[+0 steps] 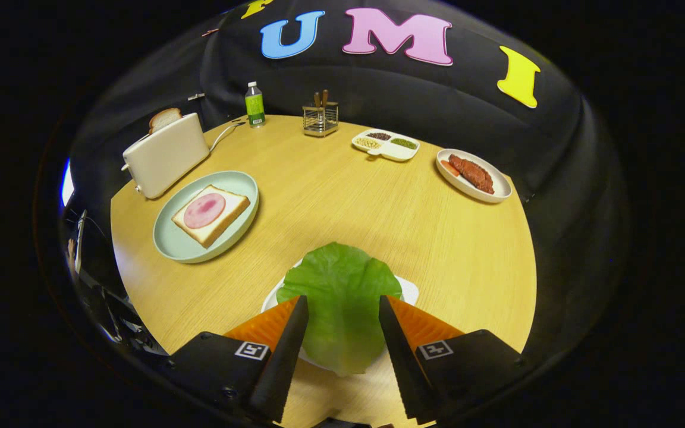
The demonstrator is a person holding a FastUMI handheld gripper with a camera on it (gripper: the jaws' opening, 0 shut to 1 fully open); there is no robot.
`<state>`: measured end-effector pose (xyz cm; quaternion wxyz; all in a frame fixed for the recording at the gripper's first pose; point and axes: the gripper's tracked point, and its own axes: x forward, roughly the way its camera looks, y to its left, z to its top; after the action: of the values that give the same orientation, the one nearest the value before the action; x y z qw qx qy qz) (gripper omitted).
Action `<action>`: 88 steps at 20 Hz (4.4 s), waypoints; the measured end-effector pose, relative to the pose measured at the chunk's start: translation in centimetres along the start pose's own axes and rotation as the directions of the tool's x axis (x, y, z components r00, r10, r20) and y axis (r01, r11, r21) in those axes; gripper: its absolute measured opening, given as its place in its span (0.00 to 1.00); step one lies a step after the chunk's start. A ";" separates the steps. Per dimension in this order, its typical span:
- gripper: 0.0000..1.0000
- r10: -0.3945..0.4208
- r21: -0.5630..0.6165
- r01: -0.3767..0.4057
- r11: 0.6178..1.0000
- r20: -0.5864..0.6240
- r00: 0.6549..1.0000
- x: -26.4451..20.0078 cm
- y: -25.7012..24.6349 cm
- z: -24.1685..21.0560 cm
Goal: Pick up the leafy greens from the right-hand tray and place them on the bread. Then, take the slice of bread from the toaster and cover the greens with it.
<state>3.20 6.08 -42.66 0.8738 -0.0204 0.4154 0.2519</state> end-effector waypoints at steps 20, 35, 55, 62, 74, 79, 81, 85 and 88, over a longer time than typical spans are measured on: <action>0.07 -0.026 0.038 0.027 0.999 -0.017 1.000 -1.5 0.1 0.3; 0.07 0.125 -0.016 -0.124 0.992 0.133 0.983 -4.6 16.4 12.7; 0.96 0.076 0.006 -0.077 0.997 0.066 0.995 2.6 21.5 14.5; 0.96 0.160 -0.058 -0.150 0.987 0.281 0.946 -3.5 26.1 24.9; 0.95 0.301 -0.124 -0.275 0.953 0.328 0.895 -3.3 41.1 35.0; 0.97 0.250 0.002 -0.258 0.966 0.241 0.938 3.0 42.7 34.3; 0.98 0.231 0.040 -0.245 0.969 0.214 0.949 4.9 43.0 34.3; 0.97 0.220 0.106 -0.239 0.965 0.162 0.962 8.0 44.0 34.1; 0.76 0.184 0.131 -0.206 0.970 0.159 0.970 9.0 43.7 34.2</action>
<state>12.41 56.34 -19.33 0.8719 0.1035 0.3677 0.3064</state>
